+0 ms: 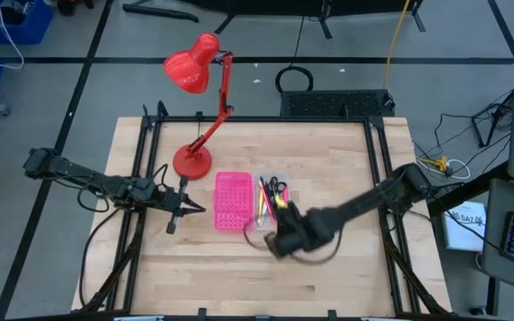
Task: Pick & place school supplies into a supply box
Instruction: Put the black pen into the supply box
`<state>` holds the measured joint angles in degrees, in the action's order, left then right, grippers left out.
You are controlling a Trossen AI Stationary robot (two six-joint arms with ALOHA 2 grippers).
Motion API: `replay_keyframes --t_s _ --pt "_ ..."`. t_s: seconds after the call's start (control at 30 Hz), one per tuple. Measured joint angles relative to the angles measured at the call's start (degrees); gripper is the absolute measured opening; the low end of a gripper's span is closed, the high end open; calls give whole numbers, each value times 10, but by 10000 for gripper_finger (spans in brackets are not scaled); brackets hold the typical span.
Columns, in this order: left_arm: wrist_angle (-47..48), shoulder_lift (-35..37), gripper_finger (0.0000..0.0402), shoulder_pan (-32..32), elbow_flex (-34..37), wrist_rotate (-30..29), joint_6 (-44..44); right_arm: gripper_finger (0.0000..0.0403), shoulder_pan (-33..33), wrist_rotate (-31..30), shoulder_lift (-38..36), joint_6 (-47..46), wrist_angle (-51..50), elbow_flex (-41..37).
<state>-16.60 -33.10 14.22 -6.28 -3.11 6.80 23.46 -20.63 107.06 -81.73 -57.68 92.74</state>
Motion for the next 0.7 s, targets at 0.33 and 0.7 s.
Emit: replay_keyframes --t_s 0.33,0.7 --pt "0 0 21 0 0 0 -12 21 -179 88 23 58 56 1" --pt "2 0 21 0 0 0 -10 21 -238 191 102 106 135 1"
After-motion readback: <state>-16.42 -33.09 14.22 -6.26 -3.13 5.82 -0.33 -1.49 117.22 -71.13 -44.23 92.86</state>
